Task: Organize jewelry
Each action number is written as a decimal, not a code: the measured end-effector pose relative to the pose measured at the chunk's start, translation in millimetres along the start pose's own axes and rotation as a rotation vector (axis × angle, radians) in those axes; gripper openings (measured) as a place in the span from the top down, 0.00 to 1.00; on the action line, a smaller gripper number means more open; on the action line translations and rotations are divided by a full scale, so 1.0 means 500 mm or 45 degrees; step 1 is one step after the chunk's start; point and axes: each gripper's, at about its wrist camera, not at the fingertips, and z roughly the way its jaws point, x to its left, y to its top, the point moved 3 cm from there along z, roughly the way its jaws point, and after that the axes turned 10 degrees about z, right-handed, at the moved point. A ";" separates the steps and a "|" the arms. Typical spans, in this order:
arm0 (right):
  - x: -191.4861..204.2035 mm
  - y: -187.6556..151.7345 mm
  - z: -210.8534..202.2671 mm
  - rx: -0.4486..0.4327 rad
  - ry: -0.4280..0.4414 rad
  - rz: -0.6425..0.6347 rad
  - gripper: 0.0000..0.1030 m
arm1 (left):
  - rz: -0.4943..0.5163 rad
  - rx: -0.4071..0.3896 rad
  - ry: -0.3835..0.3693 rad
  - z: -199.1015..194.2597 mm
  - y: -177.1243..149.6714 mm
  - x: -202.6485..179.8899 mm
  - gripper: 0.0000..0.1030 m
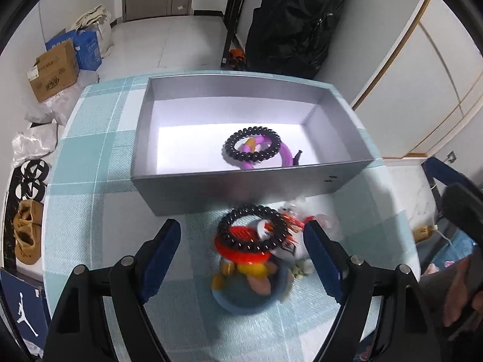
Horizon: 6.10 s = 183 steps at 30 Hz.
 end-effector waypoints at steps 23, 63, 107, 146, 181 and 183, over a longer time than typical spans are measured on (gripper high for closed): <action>-0.014 0.003 0.000 0.035 0.022 0.081 0.00 | 0.037 0.010 -0.103 0.010 -0.001 -0.015 0.61; 0.046 -0.087 0.138 0.355 -0.039 -0.165 0.33 | -0.150 -0.296 -0.308 -0.150 0.042 0.068 0.66; 0.070 0.018 0.068 0.127 0.194 -0.037 0.87 | -0.157 -0.300 -0.302 -0.140 0.070 0.059 0.66; 0.015 0.108 0.166 0.162 0.249 0.131 0.87 | -0.215 -0.103 -0.271 -0.003 0.147 0.074 0.66; 0.017 0.084 0.056 -0.004 0.177 0.061 0.15 | -0.189 -0.278 -0.262 -0.118 0.088 0.073 0.35; 0.022 0.075 0.051 -0.006 0.167 0.040 0.14 | -0.162 -0.282 -0.242 -0.119 0.074 0.069 0.33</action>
